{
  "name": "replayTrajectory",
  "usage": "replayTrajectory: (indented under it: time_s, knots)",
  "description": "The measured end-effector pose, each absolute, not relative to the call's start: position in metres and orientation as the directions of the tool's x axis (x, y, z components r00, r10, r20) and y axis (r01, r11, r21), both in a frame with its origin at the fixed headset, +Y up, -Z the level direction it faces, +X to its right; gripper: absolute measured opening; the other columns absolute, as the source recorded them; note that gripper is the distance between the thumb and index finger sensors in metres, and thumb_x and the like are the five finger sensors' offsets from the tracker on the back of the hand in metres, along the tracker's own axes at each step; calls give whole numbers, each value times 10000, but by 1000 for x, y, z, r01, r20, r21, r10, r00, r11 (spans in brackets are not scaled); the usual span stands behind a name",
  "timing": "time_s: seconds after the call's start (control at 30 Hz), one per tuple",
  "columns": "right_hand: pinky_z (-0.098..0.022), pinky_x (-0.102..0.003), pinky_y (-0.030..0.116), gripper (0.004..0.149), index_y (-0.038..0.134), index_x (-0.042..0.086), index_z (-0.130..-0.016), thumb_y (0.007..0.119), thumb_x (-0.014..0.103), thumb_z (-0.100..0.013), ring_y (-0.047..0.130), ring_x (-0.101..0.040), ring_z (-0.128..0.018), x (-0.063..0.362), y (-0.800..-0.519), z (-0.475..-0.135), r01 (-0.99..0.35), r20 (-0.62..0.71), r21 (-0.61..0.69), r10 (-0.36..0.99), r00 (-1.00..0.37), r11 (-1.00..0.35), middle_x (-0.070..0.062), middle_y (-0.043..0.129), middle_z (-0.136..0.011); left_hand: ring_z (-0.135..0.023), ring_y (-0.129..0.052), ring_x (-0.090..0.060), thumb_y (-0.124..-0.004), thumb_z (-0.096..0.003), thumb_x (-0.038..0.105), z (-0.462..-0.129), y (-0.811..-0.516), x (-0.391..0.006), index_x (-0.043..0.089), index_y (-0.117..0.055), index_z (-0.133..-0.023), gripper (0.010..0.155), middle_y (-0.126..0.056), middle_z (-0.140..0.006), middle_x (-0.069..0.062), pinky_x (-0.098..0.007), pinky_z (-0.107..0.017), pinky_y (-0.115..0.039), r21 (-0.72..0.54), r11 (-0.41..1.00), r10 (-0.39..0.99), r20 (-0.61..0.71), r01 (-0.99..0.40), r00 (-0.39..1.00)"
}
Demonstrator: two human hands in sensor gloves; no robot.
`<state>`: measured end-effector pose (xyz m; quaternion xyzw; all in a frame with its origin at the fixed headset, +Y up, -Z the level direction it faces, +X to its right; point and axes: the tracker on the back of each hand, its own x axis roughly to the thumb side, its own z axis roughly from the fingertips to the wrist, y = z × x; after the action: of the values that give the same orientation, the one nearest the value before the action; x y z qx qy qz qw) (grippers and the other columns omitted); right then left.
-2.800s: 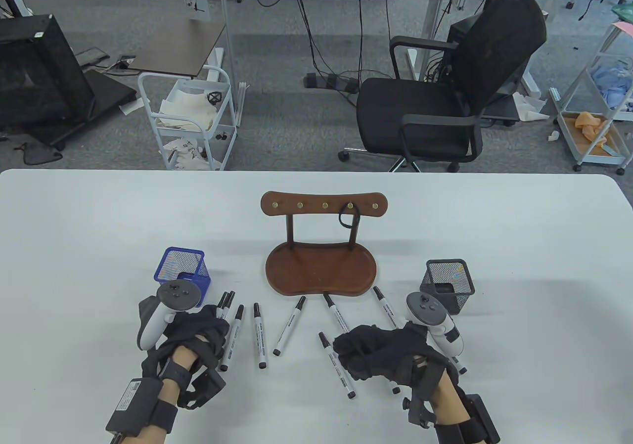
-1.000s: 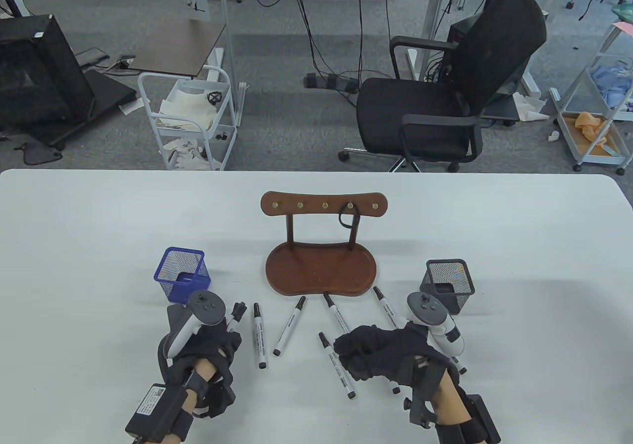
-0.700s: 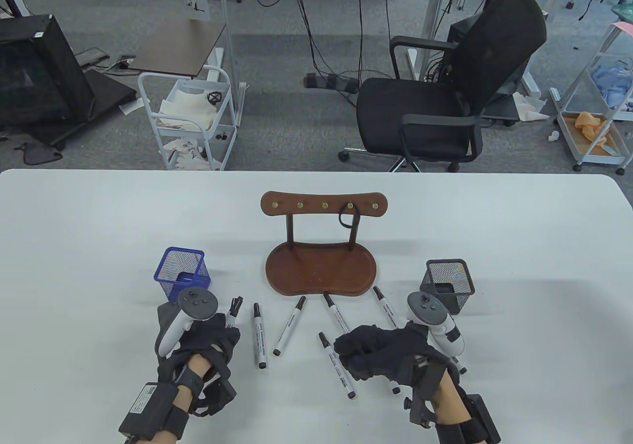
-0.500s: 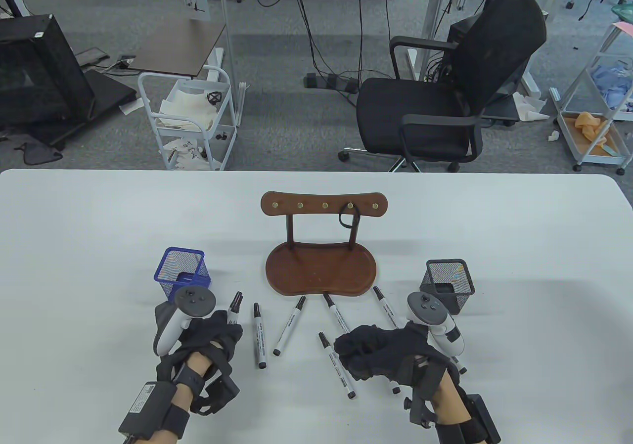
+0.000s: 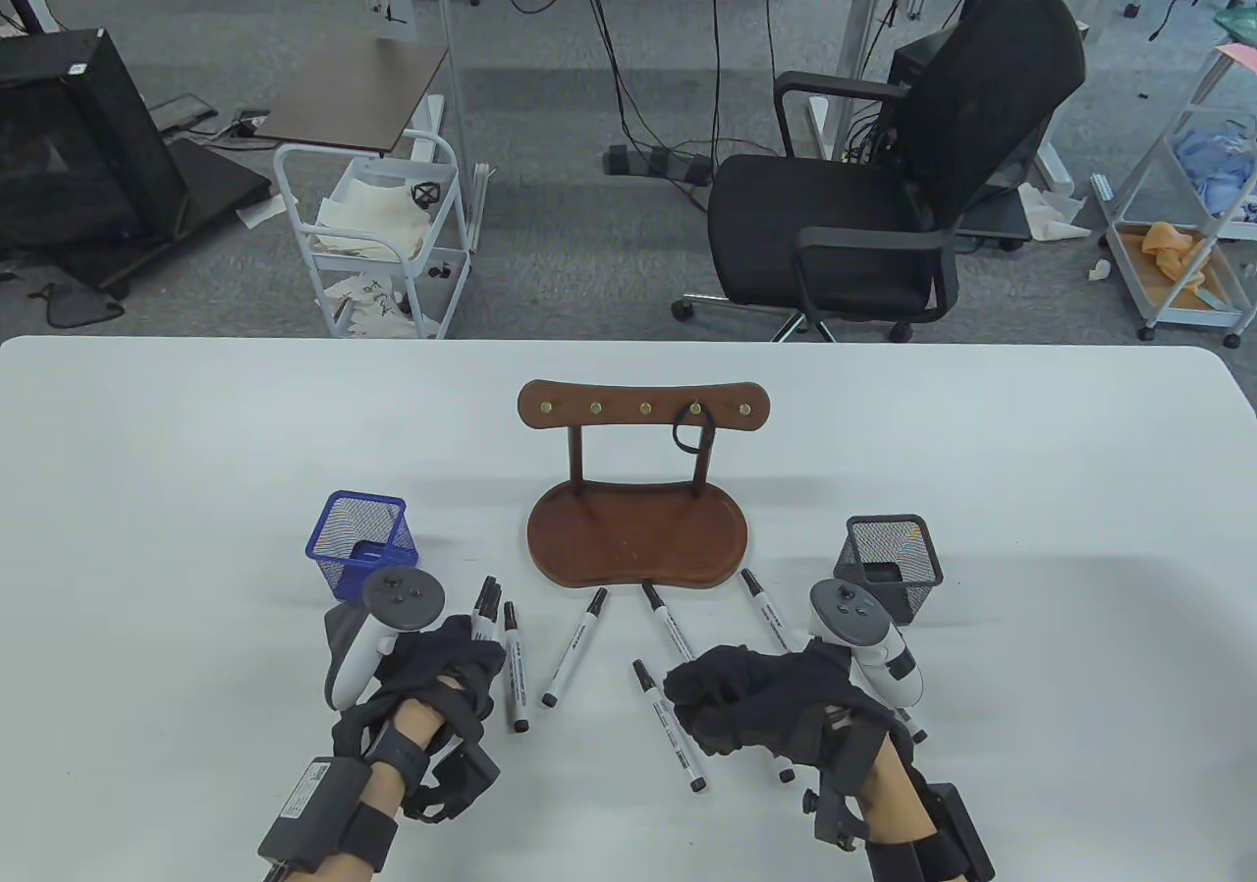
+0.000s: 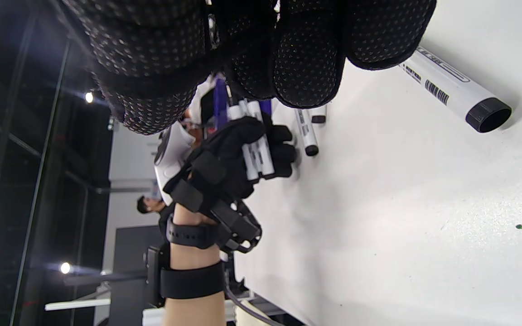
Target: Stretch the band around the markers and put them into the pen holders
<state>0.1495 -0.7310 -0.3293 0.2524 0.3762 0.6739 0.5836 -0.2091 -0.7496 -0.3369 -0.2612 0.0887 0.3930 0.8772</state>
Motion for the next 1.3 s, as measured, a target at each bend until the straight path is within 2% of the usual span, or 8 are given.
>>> replayTrajectory:
  time_s: [0.1, 0.17, 0.3, 0.5, 0.7, 1.0, 1.3]
  knots:
    - [-621, -577, 710, 522, 754, 294, -949, 943, 335, -464, 902, -334, -733, 150, -731, -329, -597, -99, 802, 977, -191, -35, -68, 876, -922, -593, -1062, -285, -711, -599, 284, -336, -749, -208, 34, -589, -957, 453, -874, -895, -237, -427, -396, -994, -361, 550, 656, -371, -753, 657]
    - [-621, -577, 710, 522, 754, 294, -949, 943, 336, -464, 903, -335, -731, 150, -731, -329, -596, -99, 802, 977, -191, -35, -66, 877, -922, -530, -1077, -217, -723, -593, 283, -336, -749, -208, 34, -585, -963, 467, -916, -828, -175, -405, -369, -999, -330, 554, 667, -373, -764, 645]
    - [-621, -577, 710, 521, 755, 294, -948, 943, 335, -464, 903, -336, -731, 150, -731, -329, -596, -98, 803, 977, -190, -35, -67, 876, -922, -472, -1045, -154, -750, -593, 299, -336, -751, -207, 50, -534, -980, 508, -900, -758, -93, -373, -342, -976, -318, 538, 675, -393, -781, 625]
    - [-621, -577, 710, 520, 755, 294, -948, 943, 334, -465, 903, -335, -732, 150, -731, -329, -595, -97, 803, 977, -190, -36, -67, 878, -920, -461, -1039, -151, -911, -531, 359, -338, -756, -202, 47, -534, -1002, 680, -896, -739, -67, -378, -342, -970, -334, 587, 631, -382, -738, 675]
    - [-621, -577, 710, 521, 755, 294, -947, 944, 334, -464, 903, -335, -731, 150, -731, -329, -594, -98, 803, 977, -189, -34, -68, 876, -922, -460, -1037, -159, -961, -495, 370, -342, -758, -195, 35, -563, -1004, 728, -899, -738, -68, -386, -342, -963, -333, 671, 551, -374, -663, 746]
    - [-620, -578, 710, 520, 756, 293, -947, 944, 334, -463, 903, -335, -731, 151, -730, -329, -597, -100, 802, 977, -187, -32, -68, 876, -922, -465, -1037, -171, -971, -488, 361, -345, -759, -190, 16, -588, -1002, 728, -901, -737, -70, -398, -347, -959, -341, 725, 487, -361, -599, 795]
    - [-620, -578, 710, 516, 759, 293, -945, 944, 333, -465, 902, -336, -732, 151, -730, -329, -597, -98, 801, 977, -188, -35, -68, 876, -922, -448, -1013, -161, -930, -519, 329, -345, -758, -186, 21, -654, -991, 628, -897, -709, -68, -401, -341, -946, -352, 799, 380, -334, -488, 862]
